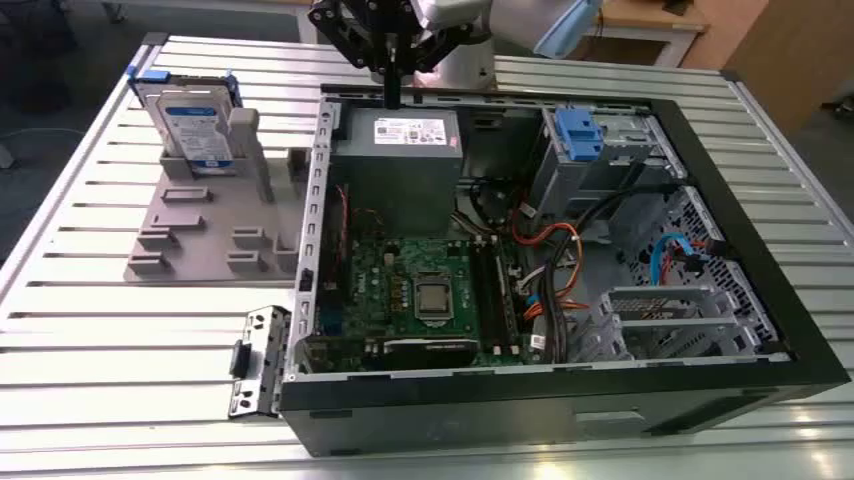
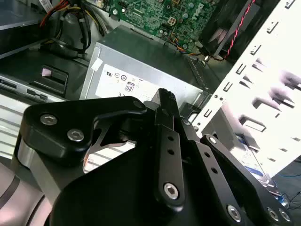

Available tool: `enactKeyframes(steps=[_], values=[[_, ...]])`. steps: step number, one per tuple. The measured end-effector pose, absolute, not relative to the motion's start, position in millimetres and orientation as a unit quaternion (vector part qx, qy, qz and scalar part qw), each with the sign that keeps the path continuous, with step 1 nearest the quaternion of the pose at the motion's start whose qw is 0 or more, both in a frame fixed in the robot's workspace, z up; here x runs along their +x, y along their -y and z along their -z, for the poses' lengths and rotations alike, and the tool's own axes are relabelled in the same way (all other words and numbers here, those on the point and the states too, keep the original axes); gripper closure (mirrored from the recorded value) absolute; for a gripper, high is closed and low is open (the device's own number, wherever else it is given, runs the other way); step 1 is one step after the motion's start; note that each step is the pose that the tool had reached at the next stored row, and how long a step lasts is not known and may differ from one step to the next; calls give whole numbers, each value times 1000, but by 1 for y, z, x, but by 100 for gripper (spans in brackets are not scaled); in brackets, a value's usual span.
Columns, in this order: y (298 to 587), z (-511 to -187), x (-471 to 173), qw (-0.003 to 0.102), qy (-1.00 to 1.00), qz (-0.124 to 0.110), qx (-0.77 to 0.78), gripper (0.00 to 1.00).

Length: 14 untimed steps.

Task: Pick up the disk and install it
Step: 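Reach for the disk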

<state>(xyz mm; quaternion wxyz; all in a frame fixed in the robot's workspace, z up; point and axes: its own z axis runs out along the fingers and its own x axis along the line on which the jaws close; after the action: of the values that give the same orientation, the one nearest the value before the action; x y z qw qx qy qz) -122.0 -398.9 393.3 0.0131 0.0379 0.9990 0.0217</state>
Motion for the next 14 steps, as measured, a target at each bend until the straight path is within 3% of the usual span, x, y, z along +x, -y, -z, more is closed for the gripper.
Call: enactKeyframes(steps=[14], values=[[399, -393, -128, 13, -999, -22, 38, 90]])
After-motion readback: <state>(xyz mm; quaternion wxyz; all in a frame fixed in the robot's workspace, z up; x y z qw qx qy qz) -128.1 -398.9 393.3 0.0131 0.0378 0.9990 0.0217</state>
